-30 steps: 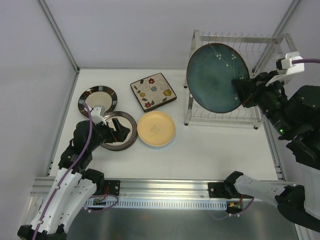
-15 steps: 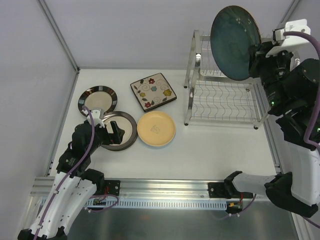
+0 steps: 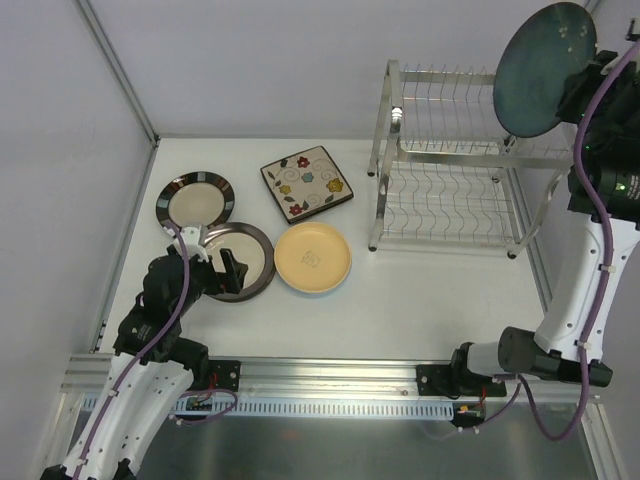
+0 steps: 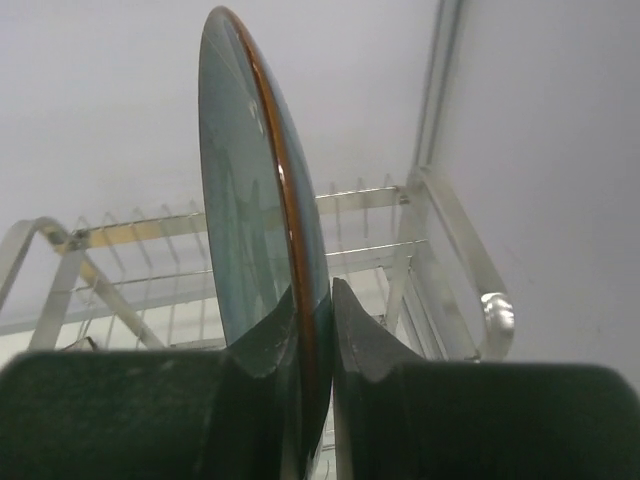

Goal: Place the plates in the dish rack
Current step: Insert the plate into the dish rack

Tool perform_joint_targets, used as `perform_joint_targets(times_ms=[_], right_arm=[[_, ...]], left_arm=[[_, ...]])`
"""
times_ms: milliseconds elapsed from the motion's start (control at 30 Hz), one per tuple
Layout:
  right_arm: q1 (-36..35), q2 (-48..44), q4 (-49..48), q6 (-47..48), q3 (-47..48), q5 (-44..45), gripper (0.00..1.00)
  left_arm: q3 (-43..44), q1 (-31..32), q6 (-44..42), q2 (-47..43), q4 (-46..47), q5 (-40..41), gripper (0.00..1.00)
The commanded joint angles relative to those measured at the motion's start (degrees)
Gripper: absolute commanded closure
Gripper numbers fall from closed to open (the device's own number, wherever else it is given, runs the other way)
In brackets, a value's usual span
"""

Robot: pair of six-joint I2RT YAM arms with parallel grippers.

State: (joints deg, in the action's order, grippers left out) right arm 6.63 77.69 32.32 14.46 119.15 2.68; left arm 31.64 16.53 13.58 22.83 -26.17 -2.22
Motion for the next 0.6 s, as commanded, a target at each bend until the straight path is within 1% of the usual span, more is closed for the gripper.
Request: perform_joint_targets(times_ms=[0,33,100,233,367,567], right_arm=[[8.20,-2.28,-20.18,-9.18,1.88,-13.04,1.00],[10.48,-1.93,-21.75,-9.18,1.87,-14.01,1.00],[12.60,-0.97,-23.34,-8.92,1.87,-16.38,1.00],[18.31,0.27,-25.72,-8.75,1.87,-20.16,1.00],[20.43,1.15,-27.04,-6.20,1.87,-22.54,1.00],[22.02,2.20,-25.64,1.44,2.05,-22.81,1.00]], left_arm=[[-0.70,0.16,-2.25,-2.52,3.06,1.87,0.01],[-0.79,0.16,-2.33,-2.79,3.15,2.04,0.01],[-1.05,0.08,-2.51,-3.32,3.32,3.97,0.01],[-1.32,0.16,-2.77,-3.58,3.59,4.33,0.01],[-1.40,0.08,-2.42,-3.32,3.76,4.85,0.01],[-1.58,0.16,-0.84,-3.67,3.76,3.45,0.01]])
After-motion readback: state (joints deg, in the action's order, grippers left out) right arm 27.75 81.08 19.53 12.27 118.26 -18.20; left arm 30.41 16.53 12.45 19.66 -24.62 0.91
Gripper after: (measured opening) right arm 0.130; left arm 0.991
